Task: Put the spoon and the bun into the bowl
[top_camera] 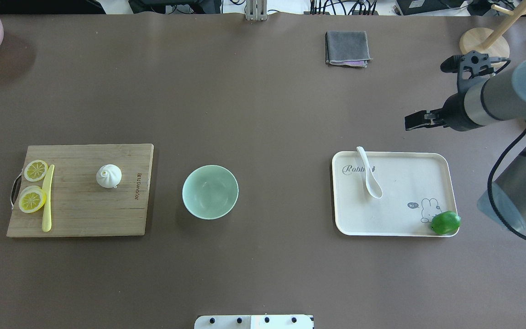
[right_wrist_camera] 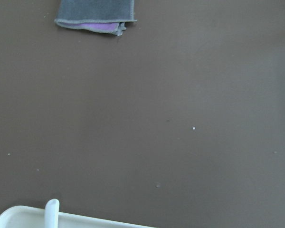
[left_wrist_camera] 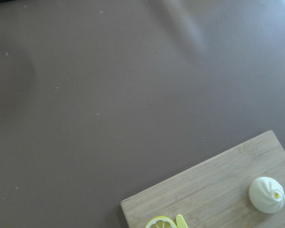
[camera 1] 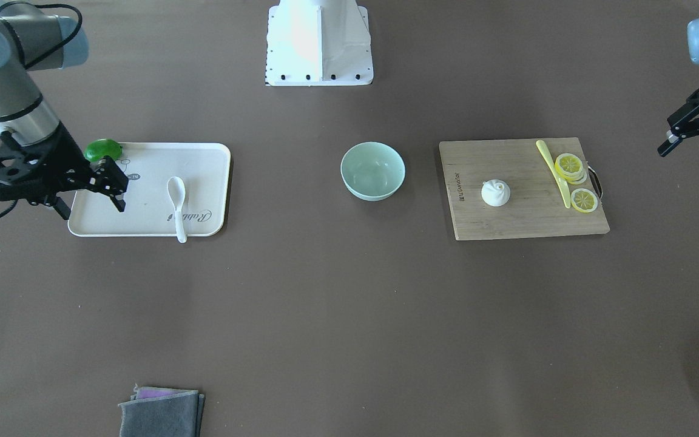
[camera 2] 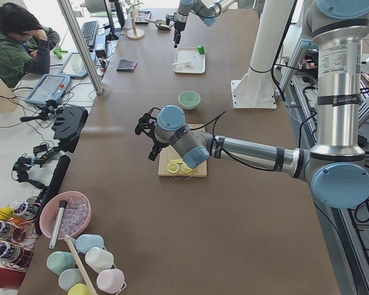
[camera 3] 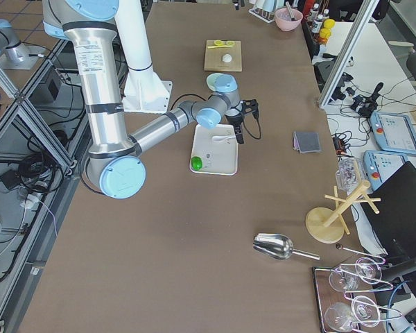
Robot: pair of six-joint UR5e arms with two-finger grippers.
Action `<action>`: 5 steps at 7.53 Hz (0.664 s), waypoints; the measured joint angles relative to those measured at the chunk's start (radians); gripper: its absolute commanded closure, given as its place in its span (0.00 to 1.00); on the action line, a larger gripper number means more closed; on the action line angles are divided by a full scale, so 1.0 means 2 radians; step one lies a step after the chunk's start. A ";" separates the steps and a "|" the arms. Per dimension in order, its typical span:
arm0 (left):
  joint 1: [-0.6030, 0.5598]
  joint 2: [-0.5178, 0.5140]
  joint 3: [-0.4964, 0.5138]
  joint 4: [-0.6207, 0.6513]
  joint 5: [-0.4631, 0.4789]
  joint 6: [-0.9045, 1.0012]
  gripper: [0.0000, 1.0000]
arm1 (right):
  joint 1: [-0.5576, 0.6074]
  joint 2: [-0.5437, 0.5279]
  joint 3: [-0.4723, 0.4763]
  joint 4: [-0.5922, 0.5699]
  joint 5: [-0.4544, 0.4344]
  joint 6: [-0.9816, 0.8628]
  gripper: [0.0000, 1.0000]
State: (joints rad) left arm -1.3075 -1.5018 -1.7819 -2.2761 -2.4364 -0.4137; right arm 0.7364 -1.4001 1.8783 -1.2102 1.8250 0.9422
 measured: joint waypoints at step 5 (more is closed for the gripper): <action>0.003 0.000 0.003 -0.004 0.000 -0.002 0.01 | -0.087 0.029 -0.040 0.002 -0.067 0.008 0.29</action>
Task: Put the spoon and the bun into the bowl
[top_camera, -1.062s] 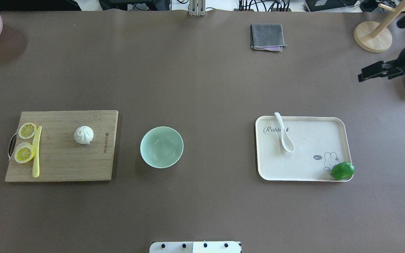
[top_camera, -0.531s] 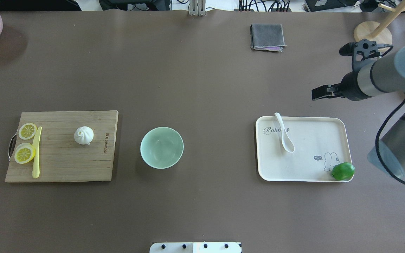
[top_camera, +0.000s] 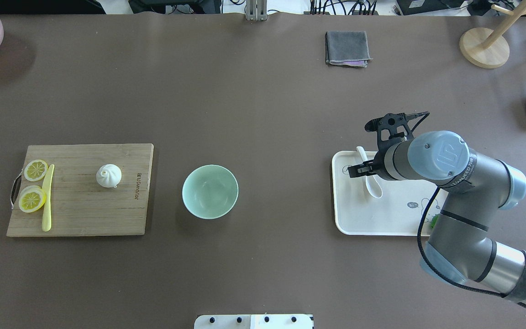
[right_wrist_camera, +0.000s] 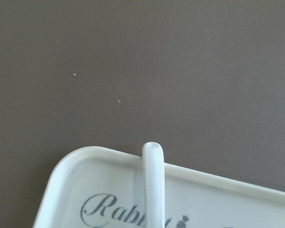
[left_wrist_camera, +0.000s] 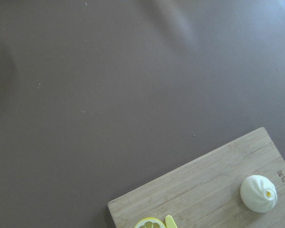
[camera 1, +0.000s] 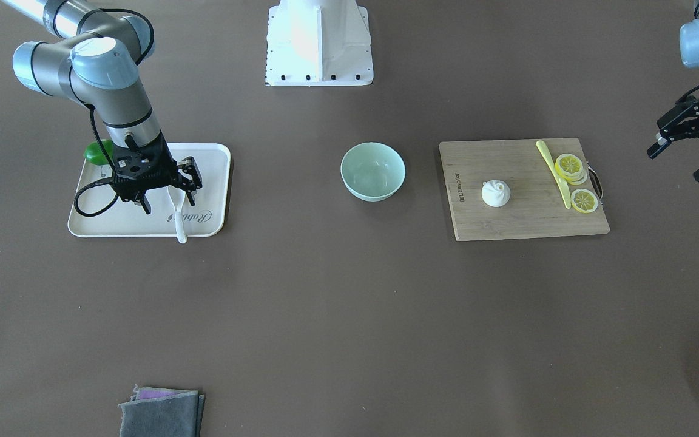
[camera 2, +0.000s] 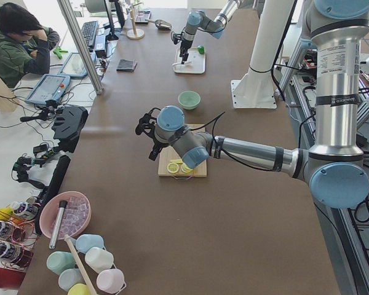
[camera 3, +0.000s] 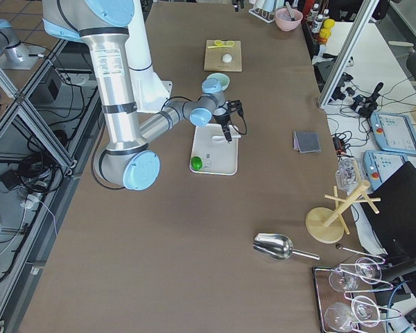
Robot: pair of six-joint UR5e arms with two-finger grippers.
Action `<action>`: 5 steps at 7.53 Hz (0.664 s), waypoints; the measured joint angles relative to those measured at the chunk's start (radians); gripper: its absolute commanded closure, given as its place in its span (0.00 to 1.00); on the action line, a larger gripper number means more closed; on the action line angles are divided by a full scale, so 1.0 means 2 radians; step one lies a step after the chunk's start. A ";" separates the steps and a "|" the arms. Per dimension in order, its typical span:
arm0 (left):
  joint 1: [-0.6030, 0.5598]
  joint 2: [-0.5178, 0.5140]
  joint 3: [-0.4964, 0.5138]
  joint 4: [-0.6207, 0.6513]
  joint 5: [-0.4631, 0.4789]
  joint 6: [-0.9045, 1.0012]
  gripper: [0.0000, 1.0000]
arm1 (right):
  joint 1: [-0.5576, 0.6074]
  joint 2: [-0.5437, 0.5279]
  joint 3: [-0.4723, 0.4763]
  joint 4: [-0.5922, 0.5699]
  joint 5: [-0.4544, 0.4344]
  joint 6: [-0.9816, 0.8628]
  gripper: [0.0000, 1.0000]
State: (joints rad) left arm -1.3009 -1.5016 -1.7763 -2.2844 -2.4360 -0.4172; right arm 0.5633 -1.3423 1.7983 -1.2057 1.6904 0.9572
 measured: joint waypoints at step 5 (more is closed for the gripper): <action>0.000 0.003 0.000 -0.002 0.000 0.000 0.01 | -0.007 0.006 -0.014 0.000 -0.006 0.000 1.00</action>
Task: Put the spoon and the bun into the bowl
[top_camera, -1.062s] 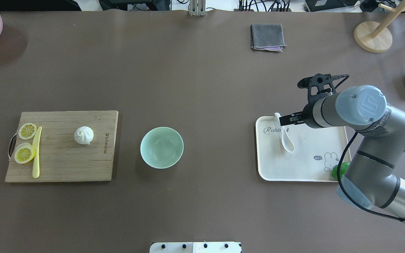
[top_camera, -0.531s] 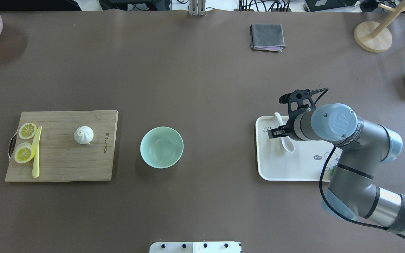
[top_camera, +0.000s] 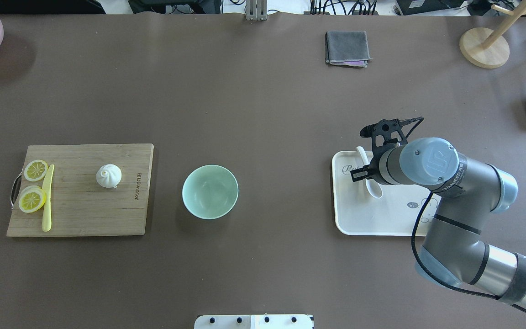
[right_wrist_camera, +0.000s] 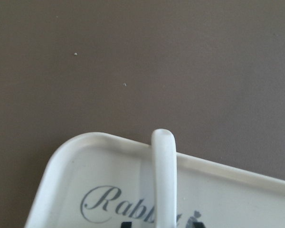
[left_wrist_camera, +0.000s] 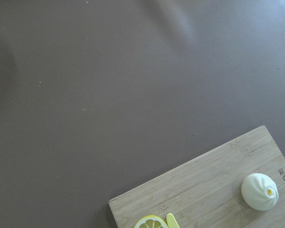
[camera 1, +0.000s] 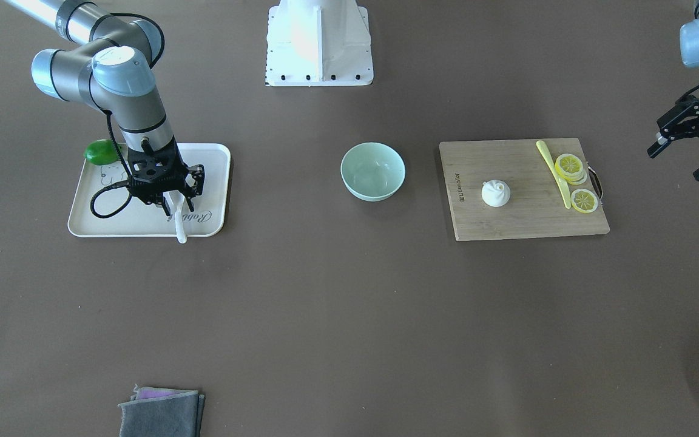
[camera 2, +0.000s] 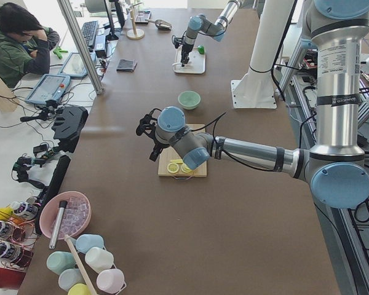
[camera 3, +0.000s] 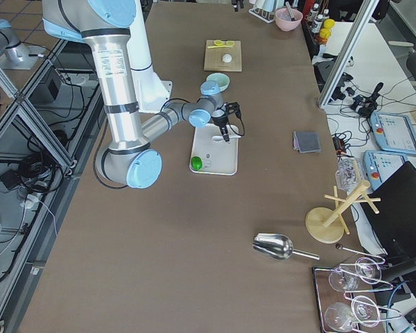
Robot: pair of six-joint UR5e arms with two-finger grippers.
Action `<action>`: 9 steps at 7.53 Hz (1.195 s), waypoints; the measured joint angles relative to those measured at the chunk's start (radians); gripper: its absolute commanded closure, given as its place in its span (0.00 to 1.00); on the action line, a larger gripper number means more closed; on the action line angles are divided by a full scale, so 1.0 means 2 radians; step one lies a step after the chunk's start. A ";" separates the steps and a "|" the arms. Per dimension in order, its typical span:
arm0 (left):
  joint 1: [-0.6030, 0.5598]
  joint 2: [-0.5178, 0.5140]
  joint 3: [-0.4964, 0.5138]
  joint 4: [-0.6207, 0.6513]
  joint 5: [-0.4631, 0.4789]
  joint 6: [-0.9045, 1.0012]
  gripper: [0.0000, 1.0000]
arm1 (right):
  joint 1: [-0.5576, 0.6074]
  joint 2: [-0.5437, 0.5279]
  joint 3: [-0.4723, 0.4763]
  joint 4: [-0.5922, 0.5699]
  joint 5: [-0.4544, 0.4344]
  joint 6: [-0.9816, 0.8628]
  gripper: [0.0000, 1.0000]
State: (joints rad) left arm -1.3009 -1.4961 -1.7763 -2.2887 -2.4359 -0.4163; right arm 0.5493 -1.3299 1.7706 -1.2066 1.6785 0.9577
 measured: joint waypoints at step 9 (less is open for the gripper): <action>0.000 0.001 0.001 0.000 0.000 0.000 0.01 | -0.054 0.171 0.006 -0.140 -0.070 0.304 1.00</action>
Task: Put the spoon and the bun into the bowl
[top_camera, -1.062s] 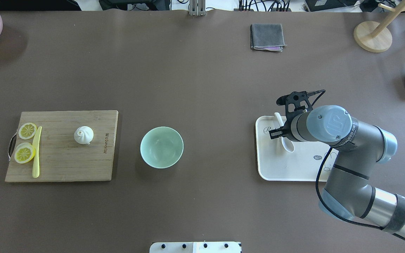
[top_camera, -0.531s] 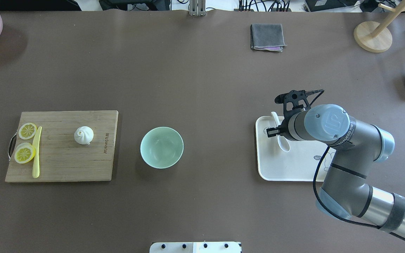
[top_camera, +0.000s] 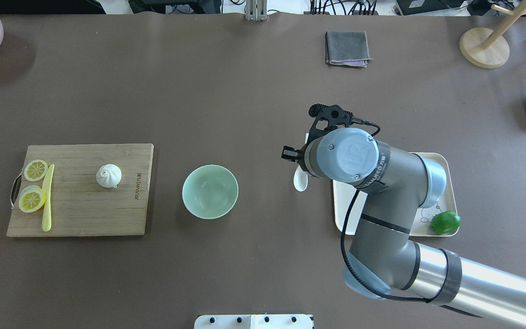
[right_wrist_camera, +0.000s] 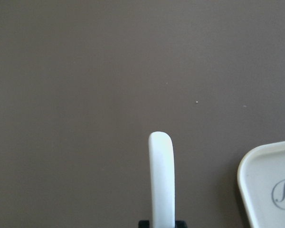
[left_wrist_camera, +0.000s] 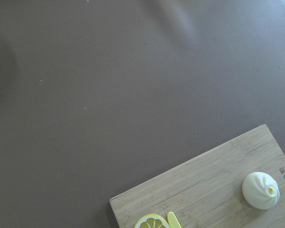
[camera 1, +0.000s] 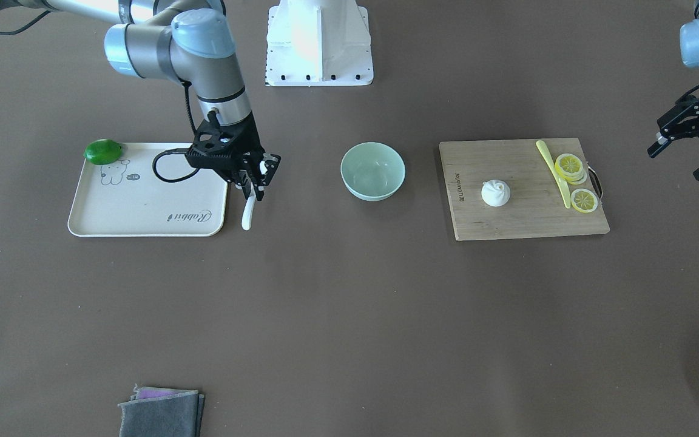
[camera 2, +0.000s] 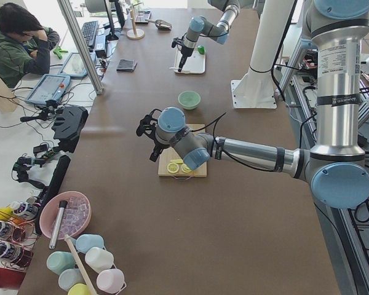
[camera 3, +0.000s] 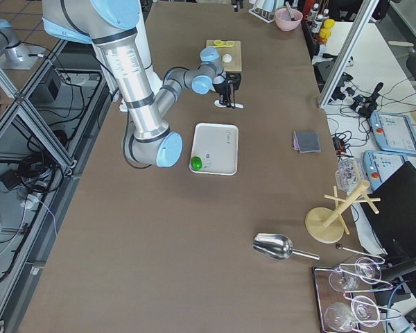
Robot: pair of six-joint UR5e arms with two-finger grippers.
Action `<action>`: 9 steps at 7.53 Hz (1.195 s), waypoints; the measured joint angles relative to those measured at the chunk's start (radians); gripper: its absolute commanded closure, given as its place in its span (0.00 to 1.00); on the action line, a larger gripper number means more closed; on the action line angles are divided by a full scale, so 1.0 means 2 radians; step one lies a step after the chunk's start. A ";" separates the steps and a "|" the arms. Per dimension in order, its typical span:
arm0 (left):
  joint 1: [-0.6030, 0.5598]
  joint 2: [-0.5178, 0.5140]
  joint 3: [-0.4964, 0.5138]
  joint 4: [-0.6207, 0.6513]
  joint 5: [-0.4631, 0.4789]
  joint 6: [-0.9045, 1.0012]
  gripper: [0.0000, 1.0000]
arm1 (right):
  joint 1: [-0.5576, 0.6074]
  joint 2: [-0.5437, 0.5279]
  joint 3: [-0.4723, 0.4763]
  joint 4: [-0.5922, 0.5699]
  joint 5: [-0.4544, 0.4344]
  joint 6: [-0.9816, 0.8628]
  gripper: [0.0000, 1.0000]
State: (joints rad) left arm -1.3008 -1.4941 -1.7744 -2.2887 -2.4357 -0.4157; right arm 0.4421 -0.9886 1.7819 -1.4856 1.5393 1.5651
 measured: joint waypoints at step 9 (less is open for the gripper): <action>0.000 -0.003 0.003 0.001 0.000 0.000 0.01 | -0.114 0.234 -0.217 -0.128 -0.184 0.275 0.00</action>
State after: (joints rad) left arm -1.3008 -1.4995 -1.7675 -2.2874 -2.4357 -0.4155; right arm 0.2134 -0.5196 1.3476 -1.7425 1.1710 2.1149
